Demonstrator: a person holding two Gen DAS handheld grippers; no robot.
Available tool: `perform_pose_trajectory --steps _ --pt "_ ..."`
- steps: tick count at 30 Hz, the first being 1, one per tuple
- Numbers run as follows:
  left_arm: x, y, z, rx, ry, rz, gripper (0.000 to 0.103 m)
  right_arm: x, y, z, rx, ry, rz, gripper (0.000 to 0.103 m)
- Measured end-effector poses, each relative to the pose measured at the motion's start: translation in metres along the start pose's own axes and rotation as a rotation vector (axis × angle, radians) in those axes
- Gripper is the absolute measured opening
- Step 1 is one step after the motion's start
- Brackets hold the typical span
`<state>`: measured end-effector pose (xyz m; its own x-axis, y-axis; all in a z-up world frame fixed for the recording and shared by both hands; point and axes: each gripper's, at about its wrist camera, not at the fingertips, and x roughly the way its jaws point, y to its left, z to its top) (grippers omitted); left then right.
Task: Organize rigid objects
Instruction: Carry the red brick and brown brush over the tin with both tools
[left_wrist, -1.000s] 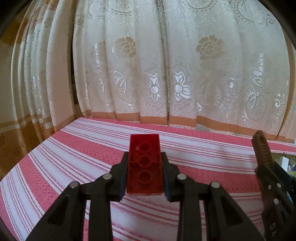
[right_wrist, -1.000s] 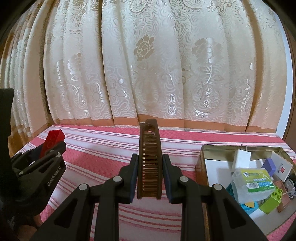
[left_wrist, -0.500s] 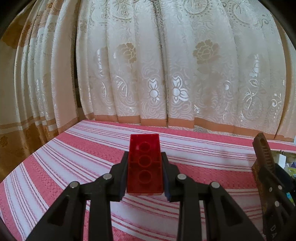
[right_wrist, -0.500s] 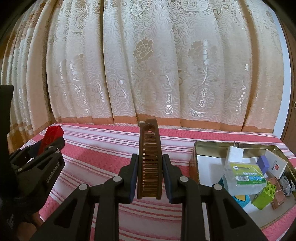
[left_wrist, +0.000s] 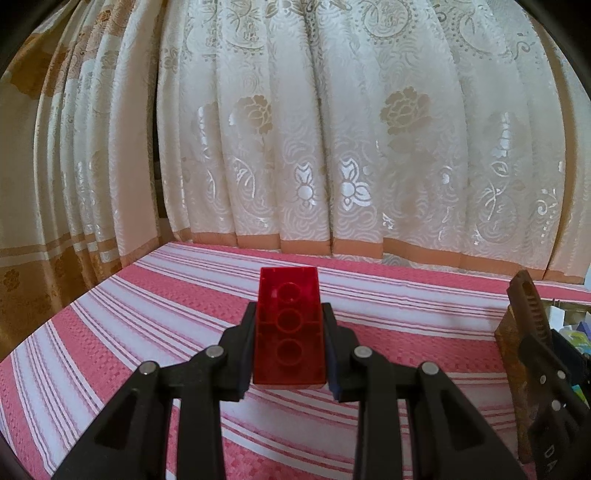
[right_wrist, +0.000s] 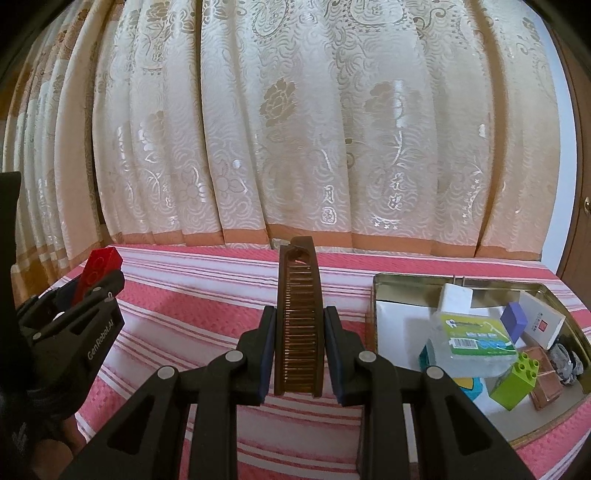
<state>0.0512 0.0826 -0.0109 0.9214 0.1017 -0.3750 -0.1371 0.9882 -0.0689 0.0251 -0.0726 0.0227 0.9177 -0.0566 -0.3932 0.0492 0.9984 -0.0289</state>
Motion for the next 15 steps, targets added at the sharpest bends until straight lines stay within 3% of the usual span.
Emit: perform_pose_trajectory --steps 15 --pt "-0.016 -0.012 -0.005 0.003 -0.012 -0.010 0.030 -0.015 -0.013 -0.005 0.005 -0.015 0.006 0.028"
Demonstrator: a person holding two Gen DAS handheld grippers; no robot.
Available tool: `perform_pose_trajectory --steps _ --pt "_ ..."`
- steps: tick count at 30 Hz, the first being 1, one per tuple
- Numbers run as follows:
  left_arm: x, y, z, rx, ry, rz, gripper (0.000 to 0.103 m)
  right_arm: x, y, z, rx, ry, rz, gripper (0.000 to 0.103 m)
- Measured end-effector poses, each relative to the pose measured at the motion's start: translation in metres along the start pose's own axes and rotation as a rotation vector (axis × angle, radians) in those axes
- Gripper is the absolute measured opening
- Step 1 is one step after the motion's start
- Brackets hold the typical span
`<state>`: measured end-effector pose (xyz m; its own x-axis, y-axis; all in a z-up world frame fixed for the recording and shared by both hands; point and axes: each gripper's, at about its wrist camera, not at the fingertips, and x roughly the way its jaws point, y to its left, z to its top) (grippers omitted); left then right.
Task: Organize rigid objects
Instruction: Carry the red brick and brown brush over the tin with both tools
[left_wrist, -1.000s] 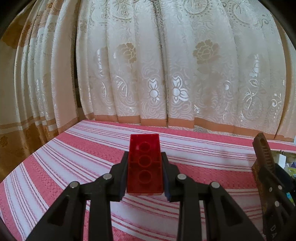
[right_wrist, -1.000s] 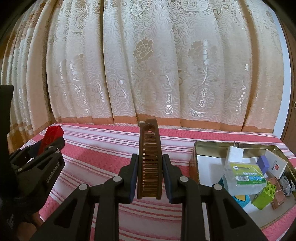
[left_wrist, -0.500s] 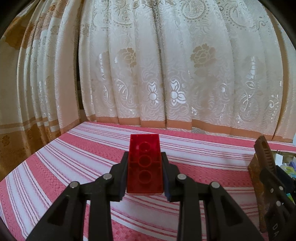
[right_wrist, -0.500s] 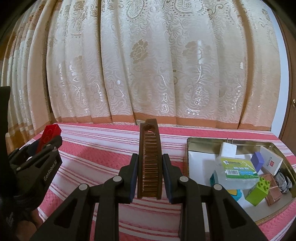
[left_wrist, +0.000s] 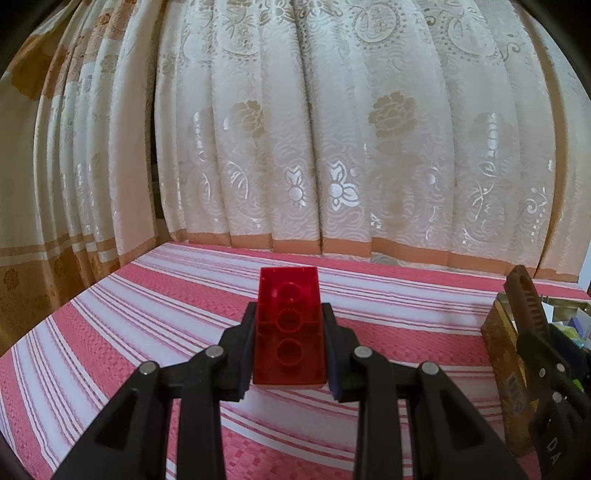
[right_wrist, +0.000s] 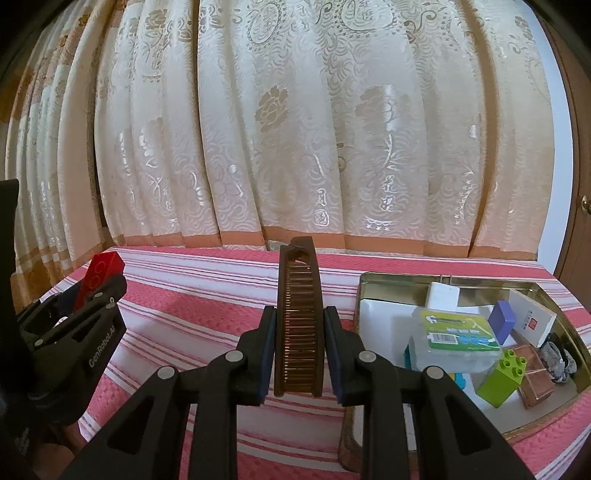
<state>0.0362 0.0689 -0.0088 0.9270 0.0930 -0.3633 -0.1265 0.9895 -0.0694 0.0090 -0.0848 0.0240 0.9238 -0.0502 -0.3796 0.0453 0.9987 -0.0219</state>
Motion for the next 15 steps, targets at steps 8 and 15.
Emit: perform_pose_trajectory --steps 8,15 --pt "-0.004 -0.006 -0.001 -0.012 0.003 -0.011 0.030 -0.007 -0.010 0.000 0.013 -0.012 -0.003 0.028" --pt "-0.008 -0.015 -0.004 -0.033 0.019 -0.036 0.030 -0.014 -0.019 -0.001 0.016 -0.024 -0.011 0.028"
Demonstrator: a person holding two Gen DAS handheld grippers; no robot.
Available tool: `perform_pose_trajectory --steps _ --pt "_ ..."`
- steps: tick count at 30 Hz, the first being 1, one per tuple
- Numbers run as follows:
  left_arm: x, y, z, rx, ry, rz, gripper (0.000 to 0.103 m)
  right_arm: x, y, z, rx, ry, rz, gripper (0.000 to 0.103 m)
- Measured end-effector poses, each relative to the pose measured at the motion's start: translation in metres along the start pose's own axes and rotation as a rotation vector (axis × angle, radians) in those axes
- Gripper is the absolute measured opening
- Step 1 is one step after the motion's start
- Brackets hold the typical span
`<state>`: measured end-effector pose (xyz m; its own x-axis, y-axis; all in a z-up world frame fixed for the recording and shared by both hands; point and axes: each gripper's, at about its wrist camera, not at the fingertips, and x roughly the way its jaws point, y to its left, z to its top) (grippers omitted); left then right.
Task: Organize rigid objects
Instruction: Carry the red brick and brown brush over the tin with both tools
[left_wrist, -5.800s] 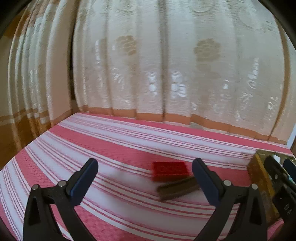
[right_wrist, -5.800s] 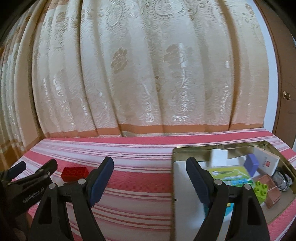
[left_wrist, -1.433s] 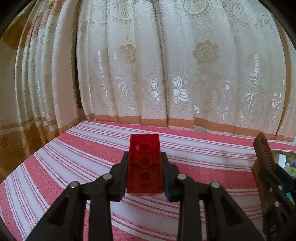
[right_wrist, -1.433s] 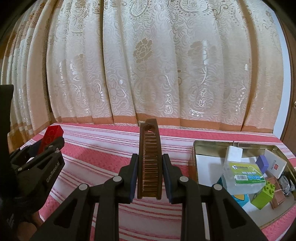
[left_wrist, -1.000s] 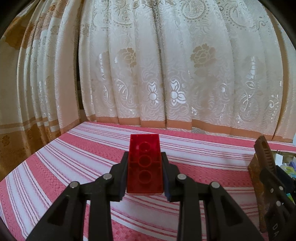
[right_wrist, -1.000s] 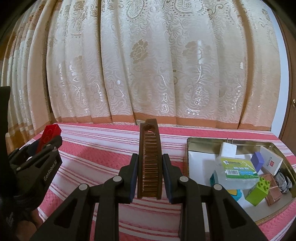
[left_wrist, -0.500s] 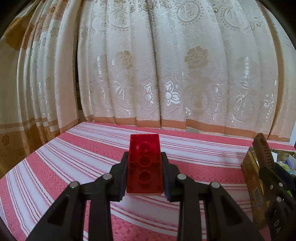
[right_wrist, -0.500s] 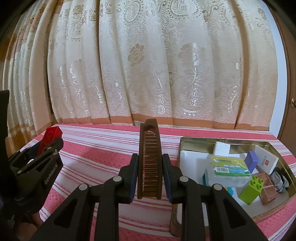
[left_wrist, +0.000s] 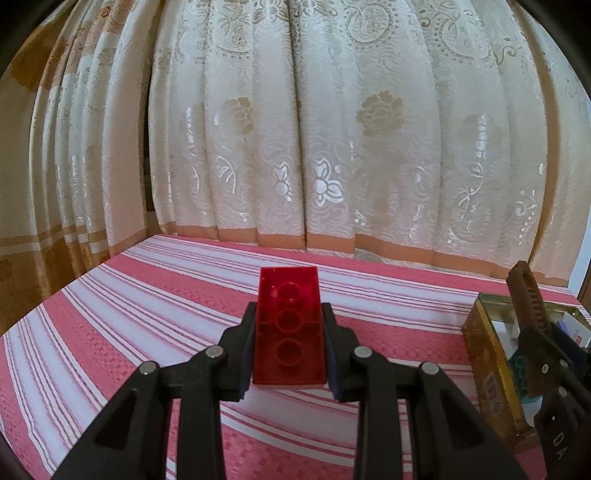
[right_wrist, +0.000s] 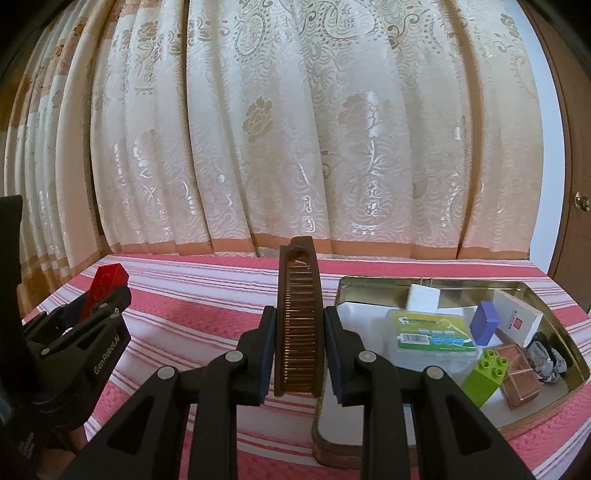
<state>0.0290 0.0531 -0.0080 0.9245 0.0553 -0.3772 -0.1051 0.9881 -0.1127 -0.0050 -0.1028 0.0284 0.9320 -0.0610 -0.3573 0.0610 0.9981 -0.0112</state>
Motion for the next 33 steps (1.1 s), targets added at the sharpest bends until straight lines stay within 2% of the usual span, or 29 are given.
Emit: perform_pose_trajectory --steps 14,33 --pt "-0.012 -0.028 -0.003 0.007 -0.004 -0.036 0.030 -0.012 -0.030 0.000 0.025 -0.027 -0.031 0.028" --pt "-0.035 -0.066 0.007 0.032 -0.052 -0.082 0.030 -0.025 -0.079 -0.001 0.073 -0.060 -0.086 0.028"
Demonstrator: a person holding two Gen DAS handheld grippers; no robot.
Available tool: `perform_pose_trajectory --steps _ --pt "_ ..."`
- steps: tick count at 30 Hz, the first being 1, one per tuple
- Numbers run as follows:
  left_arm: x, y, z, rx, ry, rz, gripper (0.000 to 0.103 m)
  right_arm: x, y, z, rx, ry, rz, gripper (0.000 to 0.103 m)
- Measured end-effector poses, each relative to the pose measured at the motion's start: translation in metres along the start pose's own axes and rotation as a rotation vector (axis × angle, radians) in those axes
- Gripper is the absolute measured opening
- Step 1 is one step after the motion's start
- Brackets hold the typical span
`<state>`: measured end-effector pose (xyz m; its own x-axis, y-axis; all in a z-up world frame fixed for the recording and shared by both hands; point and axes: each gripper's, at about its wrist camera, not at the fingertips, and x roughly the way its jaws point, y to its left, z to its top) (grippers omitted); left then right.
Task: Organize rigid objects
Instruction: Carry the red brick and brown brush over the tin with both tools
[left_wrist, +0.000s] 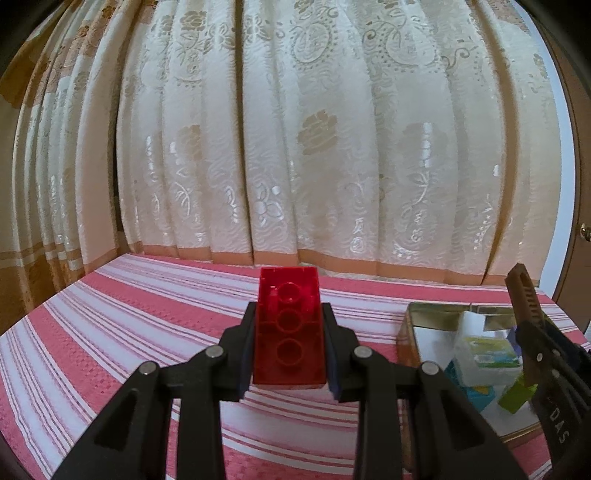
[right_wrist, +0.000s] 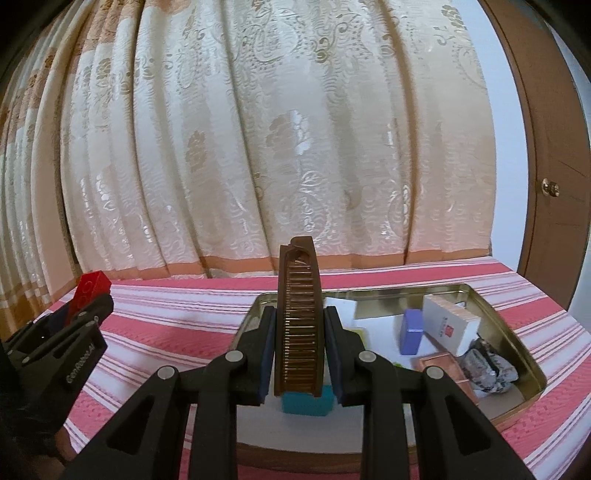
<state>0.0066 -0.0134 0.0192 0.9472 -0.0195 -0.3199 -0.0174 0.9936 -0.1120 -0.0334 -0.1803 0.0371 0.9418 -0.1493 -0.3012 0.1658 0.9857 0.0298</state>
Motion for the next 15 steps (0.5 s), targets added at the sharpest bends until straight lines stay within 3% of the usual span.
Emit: perform_pose_trajectory --steps 15 --pt "-0.014 -0.039 0.009 0.030 -0.028 -0.056 0.030 -0.005 -0.041 0.003 0.023 -0.018 -0.057 0.028"
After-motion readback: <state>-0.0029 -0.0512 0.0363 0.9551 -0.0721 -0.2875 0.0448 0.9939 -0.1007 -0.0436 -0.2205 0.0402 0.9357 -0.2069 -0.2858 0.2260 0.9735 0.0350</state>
